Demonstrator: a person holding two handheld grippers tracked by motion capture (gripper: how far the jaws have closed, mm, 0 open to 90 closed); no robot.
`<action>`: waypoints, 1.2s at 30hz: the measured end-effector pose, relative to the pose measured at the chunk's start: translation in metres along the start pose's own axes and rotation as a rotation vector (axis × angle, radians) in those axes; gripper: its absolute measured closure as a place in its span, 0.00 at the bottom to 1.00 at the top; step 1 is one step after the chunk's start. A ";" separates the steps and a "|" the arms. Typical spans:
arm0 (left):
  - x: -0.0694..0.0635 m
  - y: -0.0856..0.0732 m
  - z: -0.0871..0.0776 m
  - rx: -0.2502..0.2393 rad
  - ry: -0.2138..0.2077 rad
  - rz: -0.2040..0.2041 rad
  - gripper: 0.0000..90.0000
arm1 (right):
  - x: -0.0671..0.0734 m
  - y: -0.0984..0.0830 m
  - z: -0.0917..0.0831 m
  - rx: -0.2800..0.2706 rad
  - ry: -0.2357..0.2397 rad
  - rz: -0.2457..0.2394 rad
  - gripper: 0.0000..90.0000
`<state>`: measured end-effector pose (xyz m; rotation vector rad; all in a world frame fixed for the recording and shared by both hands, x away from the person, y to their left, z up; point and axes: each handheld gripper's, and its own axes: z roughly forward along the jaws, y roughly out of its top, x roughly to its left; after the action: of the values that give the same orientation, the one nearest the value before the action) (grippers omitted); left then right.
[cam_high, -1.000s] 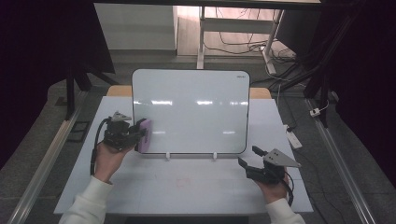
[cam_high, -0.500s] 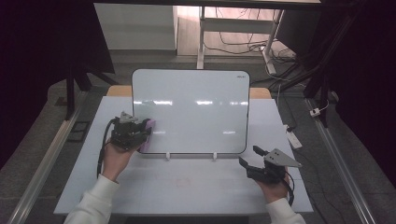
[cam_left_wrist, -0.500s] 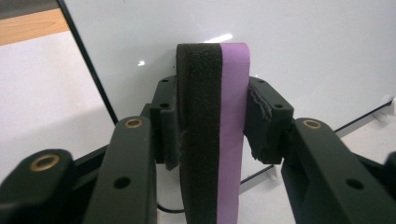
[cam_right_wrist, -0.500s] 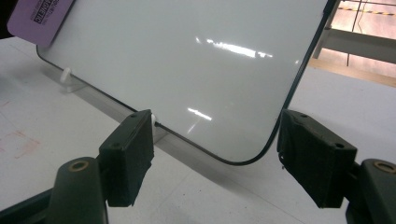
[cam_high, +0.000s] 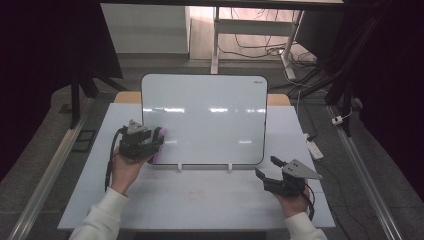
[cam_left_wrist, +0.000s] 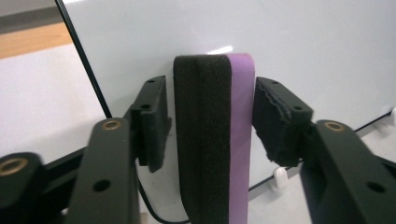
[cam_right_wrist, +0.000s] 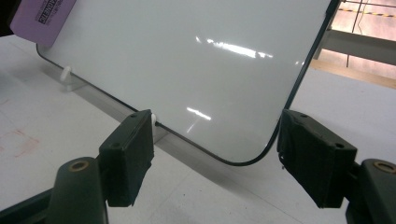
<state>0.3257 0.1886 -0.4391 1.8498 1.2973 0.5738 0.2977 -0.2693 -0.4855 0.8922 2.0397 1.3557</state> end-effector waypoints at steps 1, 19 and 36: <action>0.000 0.000 -0.001 -0.006 -0.002 0.001 0.49 | 0.000 0.000 0.000 0.001 -0.001 -0.001 0.30; 0.012 -0.038 -0.047 -0.075 -0.209 0.086 0.30 | -0.015 -0.004 -0.003 0.044 0.072 -0.009 0.29; 0.029 -0.112 -0.054 0.016 -0.252 0.065 0.25 | -0.033 -0.027 -0.010 0.123 0.100 -0.061 0.28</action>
<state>0.2340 0.2525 -0.4997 1.9134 1.0809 0.3505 0.3052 -0.3074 -0.5055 0.8214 2.2283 1.2768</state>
